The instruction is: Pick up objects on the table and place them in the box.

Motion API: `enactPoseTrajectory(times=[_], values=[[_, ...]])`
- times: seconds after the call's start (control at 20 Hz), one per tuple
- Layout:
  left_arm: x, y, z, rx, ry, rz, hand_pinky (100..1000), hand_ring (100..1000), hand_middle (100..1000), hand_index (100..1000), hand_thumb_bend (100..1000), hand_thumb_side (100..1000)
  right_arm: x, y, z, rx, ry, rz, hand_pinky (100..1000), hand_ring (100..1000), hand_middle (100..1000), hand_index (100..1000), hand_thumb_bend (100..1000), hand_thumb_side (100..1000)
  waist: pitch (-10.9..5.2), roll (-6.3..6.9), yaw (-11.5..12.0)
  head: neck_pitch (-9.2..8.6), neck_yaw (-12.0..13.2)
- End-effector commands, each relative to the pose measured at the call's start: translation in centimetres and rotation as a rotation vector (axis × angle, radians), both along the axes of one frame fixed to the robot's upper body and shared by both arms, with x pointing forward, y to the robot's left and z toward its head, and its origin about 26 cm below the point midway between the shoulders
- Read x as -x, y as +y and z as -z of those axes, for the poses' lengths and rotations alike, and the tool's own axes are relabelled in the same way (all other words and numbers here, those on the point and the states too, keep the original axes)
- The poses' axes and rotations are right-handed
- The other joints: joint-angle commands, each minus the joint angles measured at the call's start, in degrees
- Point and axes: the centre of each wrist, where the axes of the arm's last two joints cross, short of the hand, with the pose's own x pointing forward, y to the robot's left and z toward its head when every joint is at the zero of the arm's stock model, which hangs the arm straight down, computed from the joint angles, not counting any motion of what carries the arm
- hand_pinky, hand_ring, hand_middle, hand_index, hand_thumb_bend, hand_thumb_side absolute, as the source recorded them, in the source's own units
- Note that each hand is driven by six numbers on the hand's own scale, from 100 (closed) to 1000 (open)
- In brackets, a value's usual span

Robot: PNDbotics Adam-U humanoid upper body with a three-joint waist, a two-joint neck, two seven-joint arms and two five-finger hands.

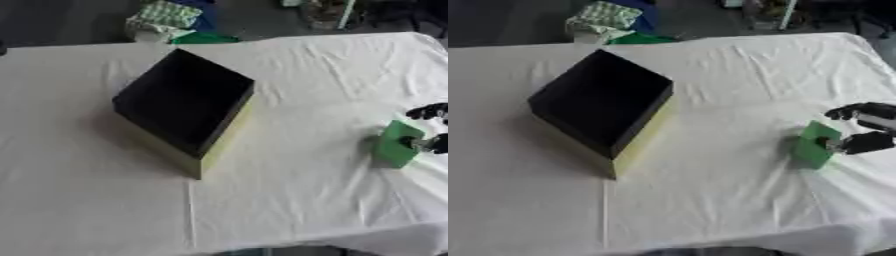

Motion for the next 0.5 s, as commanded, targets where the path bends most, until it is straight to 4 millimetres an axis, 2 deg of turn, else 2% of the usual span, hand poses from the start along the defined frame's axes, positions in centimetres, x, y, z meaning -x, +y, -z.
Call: enactPoseTrajectory(times=[0.05,0.5], values=[[0.2,0.1,-0.7,-0.011,-0.025,0.009,653,709,612,743,100,881,0.2,-0.9,-1.5,0.026,-0.026,0.013,977,936,887,1000,241,761,-0.45,0.10,-0.02,-0.54,0.28],[0.3,0.1,-0.6,-0.020,-0.015,0.011,654,708,610,743,101,882,1.2,-0.2,-5.3,-0.034,-0.143,0.001,966,926,877,1000,182,758,-0.74,-0.06,-0.44,-0.71,0.56]])
